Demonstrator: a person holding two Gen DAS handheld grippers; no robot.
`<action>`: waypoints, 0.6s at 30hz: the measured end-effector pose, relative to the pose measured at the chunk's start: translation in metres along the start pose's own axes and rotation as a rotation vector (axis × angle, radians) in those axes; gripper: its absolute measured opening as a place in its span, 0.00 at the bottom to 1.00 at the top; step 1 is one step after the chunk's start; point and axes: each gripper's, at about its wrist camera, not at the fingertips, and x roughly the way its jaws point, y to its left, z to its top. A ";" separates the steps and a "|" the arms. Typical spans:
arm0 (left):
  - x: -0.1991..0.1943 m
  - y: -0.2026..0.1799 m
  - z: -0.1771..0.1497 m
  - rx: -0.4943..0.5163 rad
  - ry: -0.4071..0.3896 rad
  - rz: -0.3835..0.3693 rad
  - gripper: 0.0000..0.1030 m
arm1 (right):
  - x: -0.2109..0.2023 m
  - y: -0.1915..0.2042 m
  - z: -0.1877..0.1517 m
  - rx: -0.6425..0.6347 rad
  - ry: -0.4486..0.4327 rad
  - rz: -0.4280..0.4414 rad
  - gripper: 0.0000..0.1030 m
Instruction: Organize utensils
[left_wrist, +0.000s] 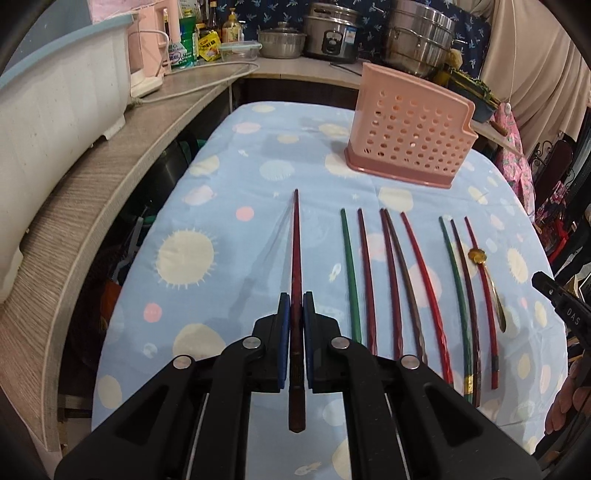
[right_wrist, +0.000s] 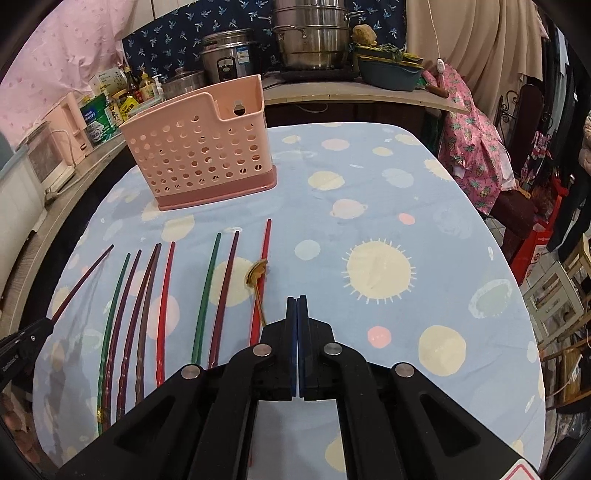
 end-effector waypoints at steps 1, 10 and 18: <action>-0.002 0.000 0.002 -0.002 -0.005 -0.001 0.06 | -0.002 0.000 0.002 0.001 -0.005 0.003 0.01; -0.009 0.006 0.004 -0.016 -0.023 -0.009 0.06 | 0.005 -0.008 -0.014 0.006 0.042 0.061 0.06; -0.001 0.005 -0.010 -0.010 0.011 -0.008 0.06 | 0.029 0.003 -0.037 -0.036 0.098 0.079 0.27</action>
